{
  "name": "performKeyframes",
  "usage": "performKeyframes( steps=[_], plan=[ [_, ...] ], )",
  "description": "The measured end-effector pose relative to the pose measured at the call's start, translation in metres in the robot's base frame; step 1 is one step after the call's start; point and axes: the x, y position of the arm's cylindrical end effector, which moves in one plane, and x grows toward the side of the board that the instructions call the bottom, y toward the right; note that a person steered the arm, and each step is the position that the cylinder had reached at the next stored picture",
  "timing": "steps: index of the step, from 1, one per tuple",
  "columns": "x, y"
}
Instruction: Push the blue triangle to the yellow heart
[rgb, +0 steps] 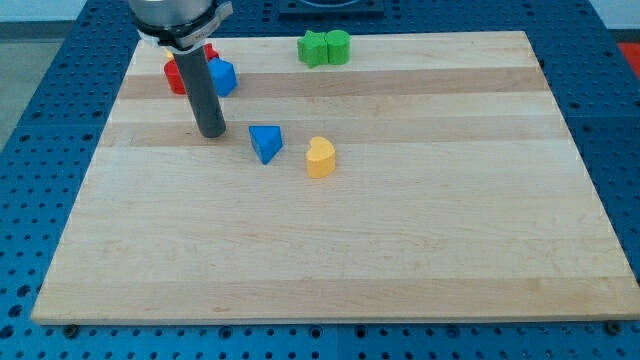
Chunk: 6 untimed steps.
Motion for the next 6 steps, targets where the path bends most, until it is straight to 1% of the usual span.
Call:
performKeyframes(
  steps=[1,3,5,6],
  plan=[
    [0.002,0.014],
    [0.019,0.030],
    [0.020,0.075],
    [0.021,0.085]
  ],
)
